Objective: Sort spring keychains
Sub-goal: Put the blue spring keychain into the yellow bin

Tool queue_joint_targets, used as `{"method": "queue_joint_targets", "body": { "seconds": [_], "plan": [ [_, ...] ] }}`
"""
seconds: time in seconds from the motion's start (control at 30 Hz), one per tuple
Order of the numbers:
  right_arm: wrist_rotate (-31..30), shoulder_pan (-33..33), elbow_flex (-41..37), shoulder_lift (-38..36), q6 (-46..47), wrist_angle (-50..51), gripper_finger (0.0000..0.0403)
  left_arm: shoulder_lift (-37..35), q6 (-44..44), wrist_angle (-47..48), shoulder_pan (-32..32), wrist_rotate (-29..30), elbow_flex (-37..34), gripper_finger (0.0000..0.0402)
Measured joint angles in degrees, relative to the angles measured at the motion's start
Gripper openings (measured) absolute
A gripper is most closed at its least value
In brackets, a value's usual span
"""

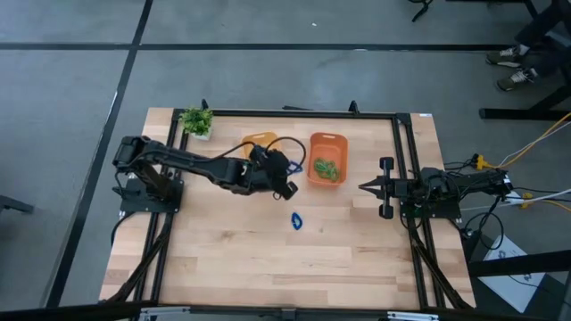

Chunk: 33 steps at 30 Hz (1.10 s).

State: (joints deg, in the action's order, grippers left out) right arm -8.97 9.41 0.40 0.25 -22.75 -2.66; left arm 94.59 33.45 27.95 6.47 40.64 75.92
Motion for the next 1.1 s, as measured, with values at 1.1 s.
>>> {"method": "queue_joint_targets", "body": {
  "seconds": [1.1],
  "plan": [
    [0.01,0.0,0.01,0.0,0.0,0.0,0.0016,0.3,17.64,18.14,-7.46,1.4,-5.1,0.0008]
  ]
}}
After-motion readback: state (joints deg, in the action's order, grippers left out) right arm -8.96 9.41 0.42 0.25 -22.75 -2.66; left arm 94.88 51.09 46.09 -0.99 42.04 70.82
